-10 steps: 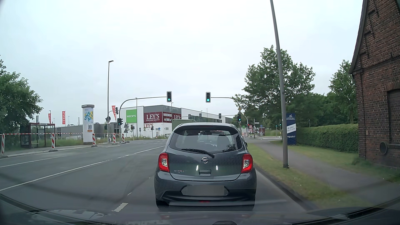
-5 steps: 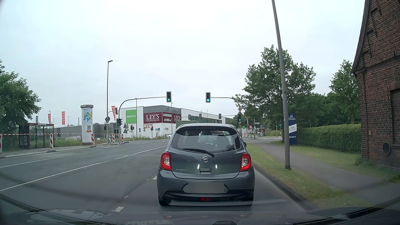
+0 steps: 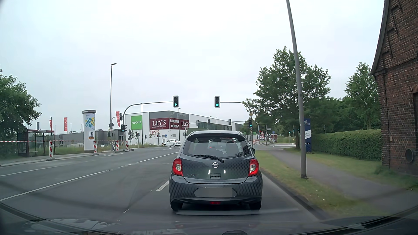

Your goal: Follow the waypoints while adhering to traffic rules and regulations

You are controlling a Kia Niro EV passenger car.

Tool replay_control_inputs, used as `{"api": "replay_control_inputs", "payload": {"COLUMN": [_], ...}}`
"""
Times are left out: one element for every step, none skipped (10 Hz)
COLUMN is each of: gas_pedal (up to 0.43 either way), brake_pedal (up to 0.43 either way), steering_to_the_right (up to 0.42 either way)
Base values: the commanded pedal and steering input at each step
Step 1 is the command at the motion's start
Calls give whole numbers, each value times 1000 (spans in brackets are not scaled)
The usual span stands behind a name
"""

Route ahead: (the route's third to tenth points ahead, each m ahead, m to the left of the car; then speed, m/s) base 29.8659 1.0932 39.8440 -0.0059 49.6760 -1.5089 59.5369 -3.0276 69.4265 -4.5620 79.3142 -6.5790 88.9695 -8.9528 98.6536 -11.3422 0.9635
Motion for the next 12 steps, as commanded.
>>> {"api": "replay_control_inputs", "payload": {"gas_pedal": [118, 130, 157, 169, 177, 189, 209, 220, 228, 228, 240, 240], "brake_pedal": [0, 0, 0, 0, 0, 0, 0, 0, 0, 0, 0, 0], "steering_to_the_right": [2, 2, 2, 3, 4, 4, 4, 4, 4, 5, 5, 5]}}
